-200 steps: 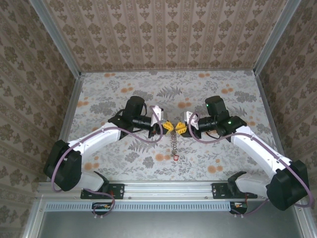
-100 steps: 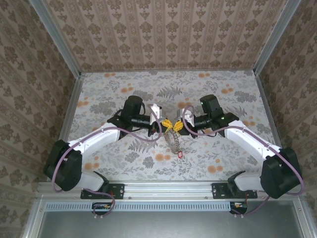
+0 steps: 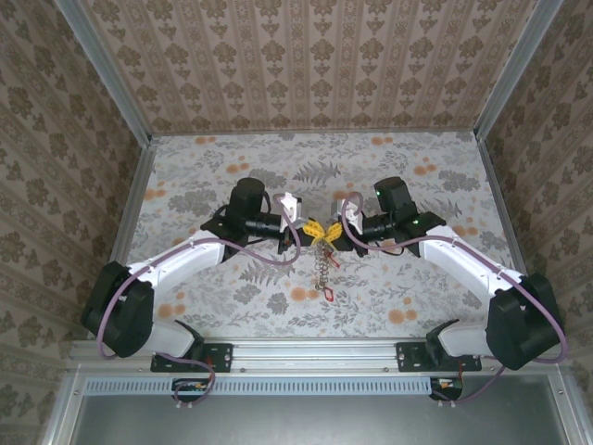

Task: Put the keys on the keyring

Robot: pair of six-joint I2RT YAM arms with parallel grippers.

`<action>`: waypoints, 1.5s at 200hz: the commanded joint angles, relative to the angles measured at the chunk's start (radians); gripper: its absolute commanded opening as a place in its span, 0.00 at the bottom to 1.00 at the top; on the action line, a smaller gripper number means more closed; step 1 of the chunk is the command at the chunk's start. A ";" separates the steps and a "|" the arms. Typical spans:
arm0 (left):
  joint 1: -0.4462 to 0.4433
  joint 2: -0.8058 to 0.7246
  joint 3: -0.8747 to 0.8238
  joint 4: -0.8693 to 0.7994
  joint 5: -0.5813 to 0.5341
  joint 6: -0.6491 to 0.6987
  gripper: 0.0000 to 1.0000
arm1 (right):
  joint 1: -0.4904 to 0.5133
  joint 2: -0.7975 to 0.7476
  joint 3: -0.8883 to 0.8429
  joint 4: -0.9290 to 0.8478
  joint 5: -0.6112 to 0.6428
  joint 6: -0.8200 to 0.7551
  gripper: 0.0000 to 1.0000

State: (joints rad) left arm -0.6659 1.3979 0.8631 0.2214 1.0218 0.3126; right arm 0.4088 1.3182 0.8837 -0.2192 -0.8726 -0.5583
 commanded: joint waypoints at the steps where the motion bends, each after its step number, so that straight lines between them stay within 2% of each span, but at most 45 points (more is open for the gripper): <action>1: 0.008 -0.011 0.010 0.046 0.104 -0.018 0.00 | -0.014 0.004 -0.006 0.041 -0.035 0.057 0.12; 39: 0.010 0.011 0.044 -0.010 0.169 -0.007 0.00 | -0.019 0.009 0.002 0.055 -0.084 0.078 0.12; 86: 0.012 0.014 0.047 -0.029 0.113 0.012 0.00 | -0.019 0.000 0.012 0.025 -0.100 0.078 0.13; 108: 0.014 0.007 0.059 -0.115 0.023 0.063 0.00 | -0.021 -0.034 -0.005 0.011 0.034 0.079 0.16; 151: 0.003 0.016 0.117 -0.364 -0.157 0.206 0.00 | -0.051 -0.158 -0.110 0.143 0.295 0.196 0.25; 181: -0.014 0.055 0.189 -0.510 -0.212 0.290 0.00 | -0.062 -0.218 -0.178 0.198 0.474 0.273 0.33; 208: -0.051 0.150 0.297 -0.669 -0.248 0.378 0.00 | -0.080 -0.251 -0.217 0.208 0.592 0.359 0.41; 227: -0.080 0.222 0.356 -0.710 -0.267 0.400 0.00 | -0.090 -0.273 -0.236 0.206 0.658 0.424 0.45; 255: -0.128 0.328 0.434 -0.723 -0.316 0.407 0.00 | -0.103 -0.309 -0.270 0.206 0.730 0.473 0.49; 287: -0.180 0.505 0.600 -0.803 -0.371 0.388 0.00 | -0.126 -0.351 -0.312 0.203 0.847 0.543 0.51; 300: -0.195 0.581 0.668 -0.818 -0.430 0.360 0.00 | -0.141 -0.372 -0.326 0.196 0.872 0.567 0.53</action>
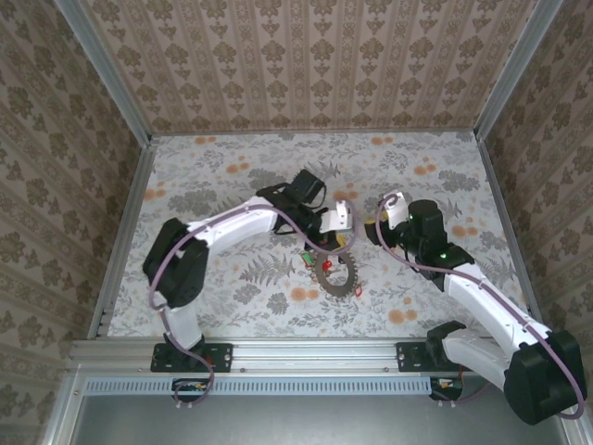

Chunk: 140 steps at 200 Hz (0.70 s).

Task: Put the keys on the keyring

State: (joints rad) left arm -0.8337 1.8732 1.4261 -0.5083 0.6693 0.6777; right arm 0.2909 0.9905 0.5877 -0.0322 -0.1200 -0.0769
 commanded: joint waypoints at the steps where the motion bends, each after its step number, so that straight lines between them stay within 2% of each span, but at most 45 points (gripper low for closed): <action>1: -0.028 0.112 0.110 -0.091 -0.080 -0.007 0.00 | -0.024 -0.046 -0.031 0.007 0.120 0.087 0.53; 38: -0.047 0.277 0.281 -0.136 -0.110 -0.062 0.00 | -0.057 -0.097 -0.067 -0.021 0.126 0.126 0.56; 70: -0.046 0.275 0.295 -0.085 -0.106 -0.121 0.15 | -0.088 -0.125 -0.095 -0.024 0.184 0.149 0.60; 78: -0.044 0.243 0.266 -0.046 -0.104 -0.134 0.17 | -0.098 -0.132 -0.105 -0.014 0.207 0.155 0.62; 89: -0.036 0.183 0.219 0.017 -0.099 -0.158 0.21 | -0.111 -0.144 -0.121 0.009 0.252 0.175 0.69; 93: -0.032 0.158 0.193 0.043 -0.094 -0.169 0.29 | -0.116 -0.148 -0.127 0.022 0.266 0.179 0.70; 102: -0.018 0.097 0.126 0.127 -0.093 -0.202 0.39 | -0.126 -0.154 -0.143 0.052 0.291 0.178 0.72; 111: -0.001 0.017 0.048 0.222 -0.096 -0.233 0.39 | -0.133 -0.159 -0.159 0.094 0.322 0.170 0.73; 123: 0.028 -0.099 -0.096 0.382 -0.114 -0.280 0.39 | -0.140 -0.150 -0.187 0.165 0.381 0.158 0.81; 140: 0.088 -0.270 -0.323 0.618 -0.214 -0.363 0.43 | -0.159 -0.097 -0.223 0.290 0.385 0.113 0.83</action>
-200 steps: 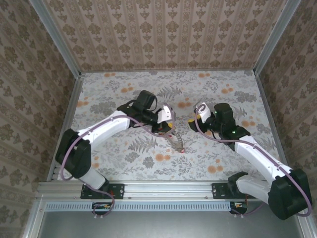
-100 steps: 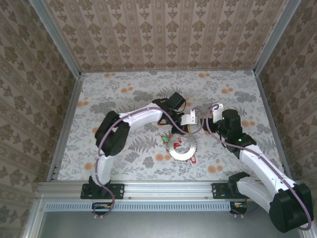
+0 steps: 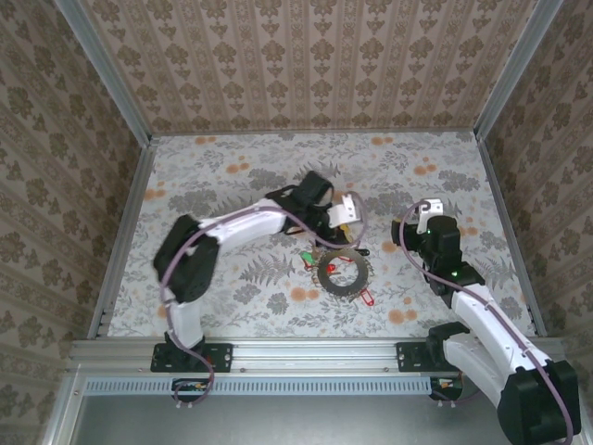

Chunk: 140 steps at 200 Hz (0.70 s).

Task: Put the keys on the keyring

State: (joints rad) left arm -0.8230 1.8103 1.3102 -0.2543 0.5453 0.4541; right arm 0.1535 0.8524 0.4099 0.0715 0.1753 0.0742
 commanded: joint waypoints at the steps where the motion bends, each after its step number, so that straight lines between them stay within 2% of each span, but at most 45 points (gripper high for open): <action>1: 0.082 -0.212 -0.220 0.376 -0.097 -0.143 0.43 | -0.022 0.049 -0.046 0.192 0.087 -0.042 0.83; 25: 0.211 -0.429 -0.507 0.551 -0.277 -0.230 0.50 | -0.035 0.219 -0.035 0.326 0.022 -0.109 0.84; 55: 0.401 -0.659 -0.732 0.539 -0.462 -0.275 0.64 | -0.047 0.424 -0.046 0.586 -0.013 -0.141 0.87; 80: 0.561 -0.811 -0.875 0.554 -0.552 -0.306 0.93 | -0.072 0.523 -0.014 0.681 -0.086 -0.117 0.91; 83: 0.581 -0.823 -0.888 0.557 -0.549 -0.311 0.98 | -0.075 0.530 -0.015 0.696 -0.102 -0.119 0.91; 87: 0.605 -0.837 -0.903 0.561 -0.554 -0.314 1.00 | -0.077 0.556 -0.010 0.695 -0.111 -0.119 0.91; 101: 0.673 -0.861 -0.962 0.614 -0.541 -0.310 1.00 | -0.087 0.598 -0.032 0.768 -0.100 -0.105 0.92; 116: 0.725 -0.824 -1.009 0.725 -0.532 -0.320 1.00 | -0.107 0.657 -0.083 0.891 -0.164 -0.105 0.93; 124: 0.745 -0.784 -1.018 0.786 -0.510 -0.327 1.00 | -0.105 0.698 -0.103 1.011 -0.162 -0.108 0.99; 140: 0.763 -0.670 -1.023 0.898 -0.473 -0.305 1.00 | -0.106 0.670 -0.035 0.837 -0.087 -0.073 0.99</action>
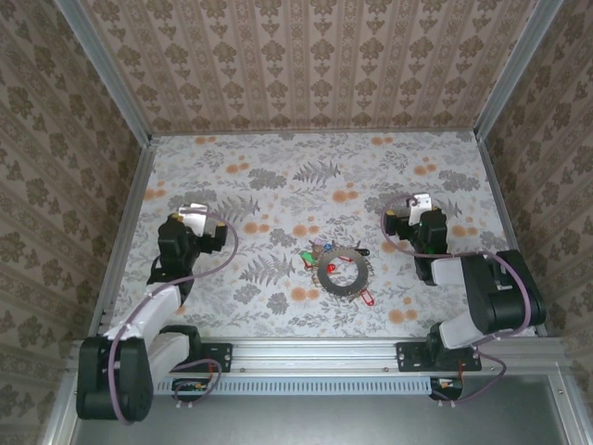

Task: Put the keys on the keyring

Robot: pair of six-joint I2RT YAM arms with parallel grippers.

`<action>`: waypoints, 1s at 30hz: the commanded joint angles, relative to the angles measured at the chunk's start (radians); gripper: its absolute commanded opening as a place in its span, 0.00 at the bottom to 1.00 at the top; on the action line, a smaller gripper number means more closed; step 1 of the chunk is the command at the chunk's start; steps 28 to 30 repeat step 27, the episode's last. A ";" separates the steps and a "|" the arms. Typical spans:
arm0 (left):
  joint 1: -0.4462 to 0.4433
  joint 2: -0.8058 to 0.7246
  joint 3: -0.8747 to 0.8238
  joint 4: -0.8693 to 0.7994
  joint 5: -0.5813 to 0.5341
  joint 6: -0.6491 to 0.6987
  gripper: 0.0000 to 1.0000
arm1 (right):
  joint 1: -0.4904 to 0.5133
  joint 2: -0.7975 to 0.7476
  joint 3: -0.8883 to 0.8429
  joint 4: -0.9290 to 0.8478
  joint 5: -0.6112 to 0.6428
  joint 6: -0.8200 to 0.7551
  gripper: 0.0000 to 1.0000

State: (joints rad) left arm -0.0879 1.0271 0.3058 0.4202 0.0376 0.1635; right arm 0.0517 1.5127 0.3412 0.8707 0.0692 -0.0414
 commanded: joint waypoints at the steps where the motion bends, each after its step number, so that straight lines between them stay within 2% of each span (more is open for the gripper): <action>1: 0.030 0.123 -0.019 0.231 0.039 -0.015 1.00 | -0.004 0.013 0.038 0.035 0.024 0.043 0.99; 3: 0.049 0.232 -0.017 0.348 0.092 -0.006 1.00 | -0.027 0.014 0.064 -0.020 0.030 0.076 1.00; 5: 0.070 0.295 0.020 0.370 0.142 -0.024 1.00 | -0.029 0.017 0.060 0.001 0.042 0.080 1.00; 7: 0.108 0.397 0.050 0.426 0.256 -0.047 1.00 | -0.026 0.019 0.059 -0.002 0.044 0.078 1.00; 8: 0.118 0.451 0.060 0.473 0.264 -0.050 1.00 | -0.026 0.015 0.061 -0.009 0.046 0.078 1.00; 10: 0.139 0.455 0.093 0.404 0.257 -0.082 1.00 | -0.024 0.015 0.061 -0.008 0.046 0.077 1.00; 12: 0.140 0.491 0.097 0.427 0.234 -0.089 1.00 | -0.024 0.015 0.061 -0.007 0.046 0.077 0.99; 13: 0.133 0.521 0.078 0.505 0.214 -0.087 1.00 | -0.024 0.015 0.061 -0.006 0.046 0.077 1.00; 14: 0.137 0.517 0.078 0.486 0.211 -0.095 1.00 | -0.024 0.016 0.061 -0.007 0.046 0.077 1.00; 19: 0.106 0.512 0.097 0.444 0.088 -0.101 1.00 | -0.024 0.016 0.061 -0.008 0.045 0.077 1.00; 30: 0.088 0.507 0.098 0.433 0.039 -0.098 1.00 | -0.024 0.016 0.061 -0.007 0.044 0.077 1.00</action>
